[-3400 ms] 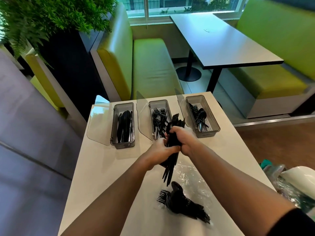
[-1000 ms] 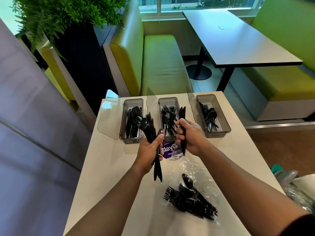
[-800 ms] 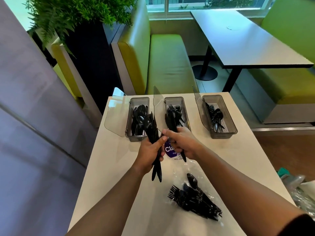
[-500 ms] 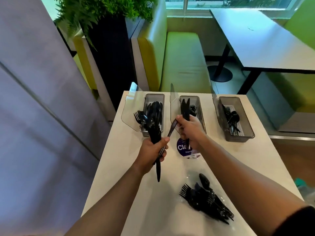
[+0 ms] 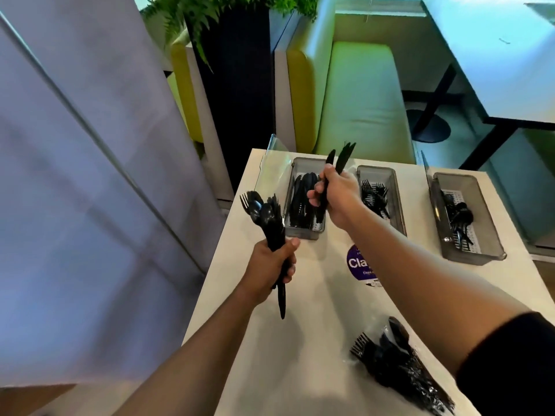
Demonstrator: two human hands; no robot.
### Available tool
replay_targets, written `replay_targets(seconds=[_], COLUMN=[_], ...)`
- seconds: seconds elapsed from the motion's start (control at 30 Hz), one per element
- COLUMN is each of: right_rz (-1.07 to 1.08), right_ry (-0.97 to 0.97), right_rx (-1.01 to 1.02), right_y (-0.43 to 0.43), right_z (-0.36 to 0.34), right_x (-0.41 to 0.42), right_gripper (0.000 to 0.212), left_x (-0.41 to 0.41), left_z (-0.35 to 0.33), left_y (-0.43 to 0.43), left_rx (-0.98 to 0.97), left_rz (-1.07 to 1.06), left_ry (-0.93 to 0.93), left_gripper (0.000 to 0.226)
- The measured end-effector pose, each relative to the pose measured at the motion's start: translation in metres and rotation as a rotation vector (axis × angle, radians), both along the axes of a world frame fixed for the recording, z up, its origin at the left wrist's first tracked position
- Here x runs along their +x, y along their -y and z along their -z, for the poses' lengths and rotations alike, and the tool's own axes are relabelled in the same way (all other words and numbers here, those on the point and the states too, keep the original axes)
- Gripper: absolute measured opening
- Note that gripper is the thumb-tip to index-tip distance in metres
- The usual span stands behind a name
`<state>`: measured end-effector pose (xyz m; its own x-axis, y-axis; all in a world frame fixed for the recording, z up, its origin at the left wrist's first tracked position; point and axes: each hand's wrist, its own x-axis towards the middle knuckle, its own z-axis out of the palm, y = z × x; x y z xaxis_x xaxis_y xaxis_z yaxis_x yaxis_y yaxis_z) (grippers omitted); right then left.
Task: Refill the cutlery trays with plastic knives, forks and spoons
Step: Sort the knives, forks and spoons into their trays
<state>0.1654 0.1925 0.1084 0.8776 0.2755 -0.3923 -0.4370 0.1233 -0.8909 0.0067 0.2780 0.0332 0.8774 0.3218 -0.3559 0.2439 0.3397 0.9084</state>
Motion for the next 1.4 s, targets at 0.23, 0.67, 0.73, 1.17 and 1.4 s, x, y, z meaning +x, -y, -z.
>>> replay_targets(seconds=[0.23, 0.67, 0.73, 1.17, 1.4], right_rz=[-0.231, -0.263, -0.319, -0.493, -0.277], right_ry=[-0.11, 0.182, 0.122, 0.202, 0.134], right_rx=[-0.324, -0.459, -0.286, -0.118, -0.043], right_y=[-0.025, -0.02, -0.012, 0.061, 0.107], right_z=[0.029, 0.056, 0.052, 0.014, 0.007], right_x=[0.027, 0.017, 0.014, -0.025, -0.01], right_gripper=[0.024, 0.039, 0.029, 0.03, 0.03], left_x=[-0.002, 0.003, 0.005, 0.018, 0.026], left_z=[0.005, 0.007, 0.005, -0.013, -0.017], left_y=[-0.01, -0.016, -0.013, 0.033, 0.067], left_rx=[-0.039, -0.065, -0.076, 0.008, 0.018], left_rz=[0.06, 0.076, 0.087, 0.204, 0.31], left_ry=[-0.043, -0.038, -0.018, 0.026, 0.031], left_gripper=[0.021, 0.022, 0.022, 0.027, 0.027])
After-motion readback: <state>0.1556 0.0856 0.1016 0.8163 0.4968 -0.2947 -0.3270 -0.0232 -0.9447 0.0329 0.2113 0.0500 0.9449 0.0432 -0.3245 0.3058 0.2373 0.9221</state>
